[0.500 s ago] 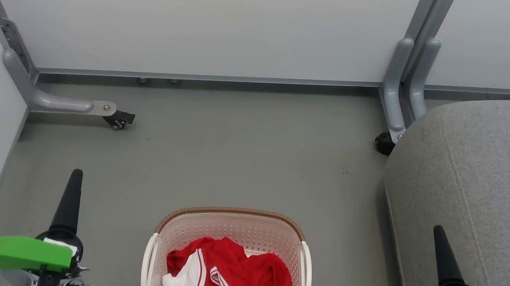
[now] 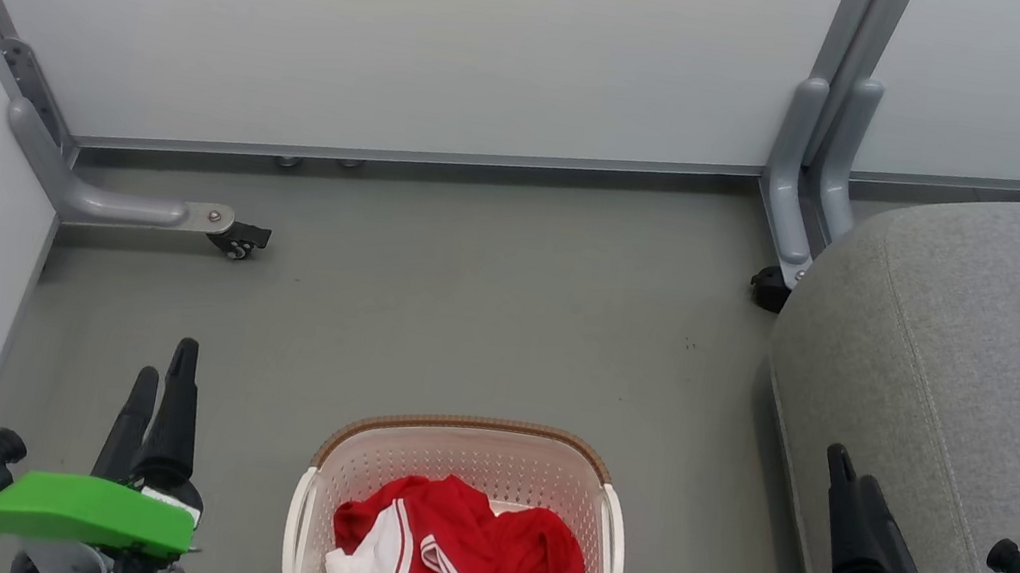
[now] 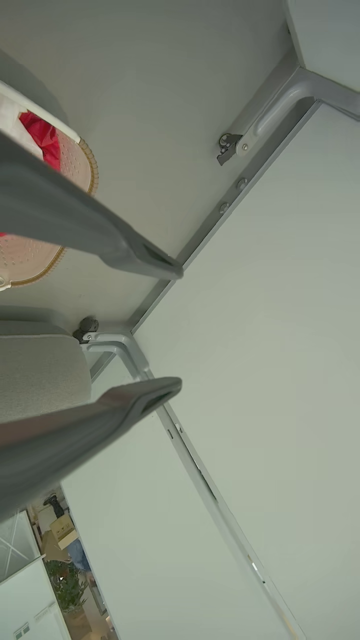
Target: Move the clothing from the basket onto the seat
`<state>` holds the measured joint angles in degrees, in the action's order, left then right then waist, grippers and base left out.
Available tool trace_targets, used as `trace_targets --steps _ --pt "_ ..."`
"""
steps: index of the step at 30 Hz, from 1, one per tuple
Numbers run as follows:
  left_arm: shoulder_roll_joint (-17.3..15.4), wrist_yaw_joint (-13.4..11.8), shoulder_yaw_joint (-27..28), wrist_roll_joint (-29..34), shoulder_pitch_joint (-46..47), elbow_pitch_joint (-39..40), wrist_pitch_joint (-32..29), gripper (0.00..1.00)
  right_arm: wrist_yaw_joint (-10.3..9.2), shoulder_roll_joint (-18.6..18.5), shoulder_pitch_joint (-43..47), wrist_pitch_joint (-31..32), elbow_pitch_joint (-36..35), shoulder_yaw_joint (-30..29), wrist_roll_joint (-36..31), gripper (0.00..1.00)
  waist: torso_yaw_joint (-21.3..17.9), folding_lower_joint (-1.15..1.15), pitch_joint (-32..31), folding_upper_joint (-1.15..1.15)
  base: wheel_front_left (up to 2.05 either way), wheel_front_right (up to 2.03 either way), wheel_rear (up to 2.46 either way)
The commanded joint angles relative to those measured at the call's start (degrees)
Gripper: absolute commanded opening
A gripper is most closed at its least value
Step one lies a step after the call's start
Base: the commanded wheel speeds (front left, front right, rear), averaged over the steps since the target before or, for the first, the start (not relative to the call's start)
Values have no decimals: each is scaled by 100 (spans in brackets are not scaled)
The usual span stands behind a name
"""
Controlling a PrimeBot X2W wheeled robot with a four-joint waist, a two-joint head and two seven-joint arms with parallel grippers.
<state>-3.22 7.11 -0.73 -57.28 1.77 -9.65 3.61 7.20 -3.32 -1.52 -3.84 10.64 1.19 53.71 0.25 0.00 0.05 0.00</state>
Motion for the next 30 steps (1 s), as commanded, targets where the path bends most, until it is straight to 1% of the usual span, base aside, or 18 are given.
trace_targets --steps 1,12,19,30 --pt "-23 -4 -37 271 31 114 56 100 16 -27 17 -62 -124 28 -261 100 0 0 -2 0 0 0 0" --pt "-14 -146 -239 1345 -21 188 246 100 20 -16 86 -249 -243 108 -1268 100 4 0 -7 0 0 0 0" --pt "-8 -199 -308 1869 -50 201 361 100 22 -10 139 -357 -315 108 -1827 100 7 0 -18 0 0 0 0" --pt "0 -206 -400 2587 -101 276 519 100 25 -1 205 -510 -427 110 -2601 100 13 0 -38 0 0 0 0"
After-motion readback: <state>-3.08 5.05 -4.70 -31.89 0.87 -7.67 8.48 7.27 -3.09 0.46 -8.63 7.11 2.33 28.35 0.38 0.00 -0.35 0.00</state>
